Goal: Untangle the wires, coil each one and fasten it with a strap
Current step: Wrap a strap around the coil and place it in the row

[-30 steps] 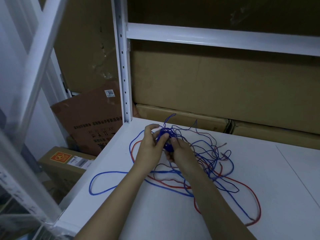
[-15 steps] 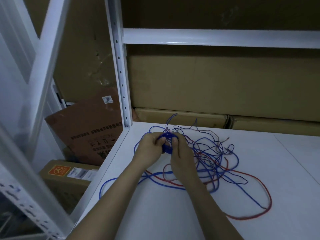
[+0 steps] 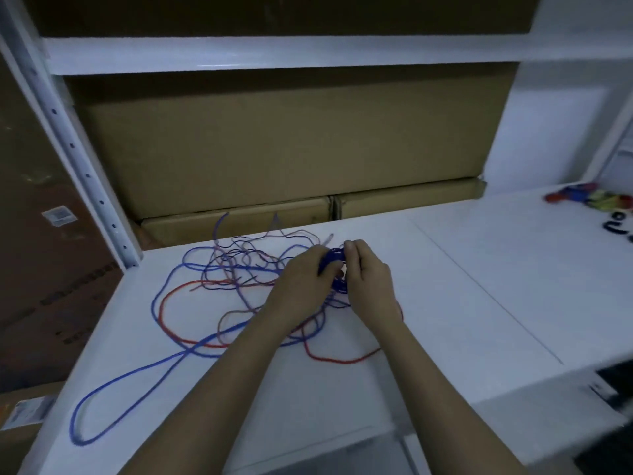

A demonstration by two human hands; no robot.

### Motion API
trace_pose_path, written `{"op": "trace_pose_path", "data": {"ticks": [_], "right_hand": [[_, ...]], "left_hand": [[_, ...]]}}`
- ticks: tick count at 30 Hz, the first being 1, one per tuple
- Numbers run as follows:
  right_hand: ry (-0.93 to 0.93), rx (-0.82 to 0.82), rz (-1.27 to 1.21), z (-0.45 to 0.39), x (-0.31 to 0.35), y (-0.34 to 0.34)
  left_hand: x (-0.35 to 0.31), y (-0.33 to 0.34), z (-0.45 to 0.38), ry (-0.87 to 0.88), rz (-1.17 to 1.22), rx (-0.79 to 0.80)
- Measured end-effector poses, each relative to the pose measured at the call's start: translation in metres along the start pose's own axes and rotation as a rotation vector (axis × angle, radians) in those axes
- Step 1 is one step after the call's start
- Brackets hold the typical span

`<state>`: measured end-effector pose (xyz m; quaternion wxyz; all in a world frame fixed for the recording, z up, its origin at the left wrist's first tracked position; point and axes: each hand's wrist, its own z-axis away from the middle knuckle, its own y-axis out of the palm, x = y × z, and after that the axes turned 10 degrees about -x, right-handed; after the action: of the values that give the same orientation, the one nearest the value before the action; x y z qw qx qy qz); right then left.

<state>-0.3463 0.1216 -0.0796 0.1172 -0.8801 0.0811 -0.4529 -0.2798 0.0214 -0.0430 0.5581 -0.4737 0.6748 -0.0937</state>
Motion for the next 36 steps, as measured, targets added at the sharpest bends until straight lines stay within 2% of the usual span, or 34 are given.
{"op": "trace_pose_path", "data": {"ticks": [3, 8, 14, 18, 22, 25, 28, 32, 36], "right_hand": [[0.03, -0.026, -0.003, -0.013, -0.023, -0.045], [0.106, 0.025, -0.004, -0.031, -0.065, -0.132], [0.214, 0.02, -0.129, -0.056, -0.12, -0.237], [0.324, 0.04, -0.108, -0.069, -0.154, -0.29], [0.331, -0.063, -0.057, -0.087, -0.185, -0.336], [0.297, -0.143, -0.043, -0.104, -0.214, -0.371], [0.287, -0.168, -0.007, -0.119, -0.246, -0.402], [0.251, -0.105, 0.078, -0.152, -0.293, -0.443], [0.289, -0.072, 0.111, -0.197, -0.334, -0.474]], "left_hand": [[-0.04, 0.036, -0.002, 0.06, -0.037, -0.034], [-0.107, 0.098, -0.011, 0.096, -0.059, 0.095], [-0.183, 0.187, -0.006, 0.018, 0.251, 0.097], [-0.222, 0.244, -0.008, 0.034, 0.308, 0.07], [-0.264, 0.293, -0.014, 0.024, 0.424, 0.078], [-0.293, 0.329, -0.025, -0.024, 0.514, 0.153], [-0.316, 0.368, -0.046, 0.006, 0.391, 0.27], [-0.343, 0.423, -0.078, 0.043, 0.322, 0.39], [-0.37, 0.475, -0.112, 0.043, 0.33, 0.346]]}}
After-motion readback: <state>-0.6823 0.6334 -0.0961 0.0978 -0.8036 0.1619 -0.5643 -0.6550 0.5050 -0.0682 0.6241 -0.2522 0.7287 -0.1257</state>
